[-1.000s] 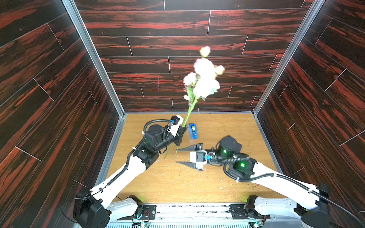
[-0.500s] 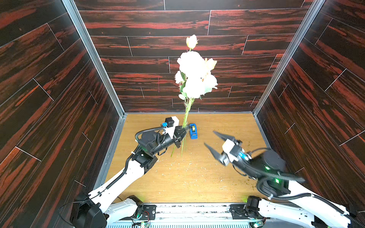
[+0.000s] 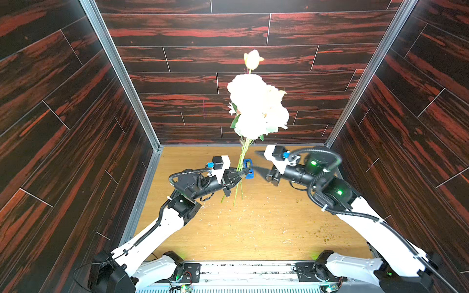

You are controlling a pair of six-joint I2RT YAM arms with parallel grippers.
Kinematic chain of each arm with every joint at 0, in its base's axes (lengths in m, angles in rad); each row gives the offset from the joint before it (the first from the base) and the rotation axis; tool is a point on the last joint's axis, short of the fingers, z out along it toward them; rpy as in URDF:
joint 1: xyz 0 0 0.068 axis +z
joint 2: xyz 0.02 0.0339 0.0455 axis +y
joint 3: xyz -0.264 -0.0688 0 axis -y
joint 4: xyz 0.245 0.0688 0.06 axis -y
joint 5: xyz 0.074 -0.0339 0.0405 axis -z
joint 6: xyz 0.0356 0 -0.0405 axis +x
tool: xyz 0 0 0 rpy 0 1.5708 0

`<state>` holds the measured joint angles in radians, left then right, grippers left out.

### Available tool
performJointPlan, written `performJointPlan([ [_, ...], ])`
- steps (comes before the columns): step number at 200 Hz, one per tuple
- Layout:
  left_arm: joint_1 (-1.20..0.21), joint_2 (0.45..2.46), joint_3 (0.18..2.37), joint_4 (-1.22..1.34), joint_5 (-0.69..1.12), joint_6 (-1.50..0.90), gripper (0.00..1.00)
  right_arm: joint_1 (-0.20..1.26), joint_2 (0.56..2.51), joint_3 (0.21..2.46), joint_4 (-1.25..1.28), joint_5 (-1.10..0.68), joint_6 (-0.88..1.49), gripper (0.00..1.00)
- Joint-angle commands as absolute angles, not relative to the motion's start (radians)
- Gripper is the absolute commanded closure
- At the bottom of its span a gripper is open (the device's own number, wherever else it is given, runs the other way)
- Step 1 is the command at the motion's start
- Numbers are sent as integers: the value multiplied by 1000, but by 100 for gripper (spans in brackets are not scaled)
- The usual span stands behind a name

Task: Wrap bouquets with tape
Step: Wrap the tape around the bouquet.

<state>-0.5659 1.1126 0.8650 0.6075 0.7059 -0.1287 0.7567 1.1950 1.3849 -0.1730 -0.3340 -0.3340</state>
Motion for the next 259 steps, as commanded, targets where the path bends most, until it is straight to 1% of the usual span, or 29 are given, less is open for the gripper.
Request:
performJointPlan([
  [1, -566, 1083, 870, 667, 738, -147, 100, 753, 1222, 1397, -180, -455, -296, 48],
  [13, -566, 1084, 871, 669, 741, -153, 100, 754, 1226, 1382, -130, -460, -272, 49],
  [36, -566, 1086, 874, 668, 748, -157, 100, 754, 1236, 1365, -35, -449, -213, 53],
  [54, -566, 1085, 876, 647, 745, -141, 100, 754, 1247, 1356, 22, -465, -171, 53],
  [140, -567, 1087, 883, 610, 735, -125, 100, 755, 1326, 1366, 141, -529, -12, 53],
  [158, -567, 1094, 888, 588, 734, -115, 100, 756, 1343, 1372, 158, -535, 18, 56],
  [166, -567, 1094, 887, 587, 732, -111, 100, 755, 1349, 1378, 155, -519, 30, 59],
  [178, -568, 1092, 885, 584, 717, -107, 100, 755, 1358, 1384, 147, -485, 38, 66],
  [184, -568, 1092, 888, 577, 704, -104, 100, 756, 1360, 1384, 146, -476, 36, 75],
  [192, -568, 1092, 890, 564, 688, -99, 100, 755, 1362, 1383, 147, -468, 30, 85],
  [202, -567, 1091, 889, 558, 673, -94, 100, 755, 1363, 1381, 145, -468, 26, 93],
  [206, -567, 1090, 888, 560, 669, -94, 95, 755, 1362, 1379, 143, -468, 23, 95],
  [211, -568, 1088, 885, 563, 667, -95, 84, 756, 1363, 1379, 140, -463, 20, 100],
  [220, -568, 1084, 879, 571, 663, -99, 65, 755, 1361, 1383, 125, -439, 13, 100],
  [227, -568, 1078, 871, 580, 654, -103, 55, 756, 1358, 1387, 112, -407, 5, 100],
  [244, -569, 1059, 843, 637, 609, -133, 40, 756, 1347, 1381, 91, -356, -13, 100],
  [247, -568, 1055, 839, 651, 595, -142, 38, 756, 1343, 1379, 91, -325, -15, 100],
  [259, -568, 1040, 818, 697, 536, -168, 30, 755, 1335, 1363, 93, -307, -18, 100],
])
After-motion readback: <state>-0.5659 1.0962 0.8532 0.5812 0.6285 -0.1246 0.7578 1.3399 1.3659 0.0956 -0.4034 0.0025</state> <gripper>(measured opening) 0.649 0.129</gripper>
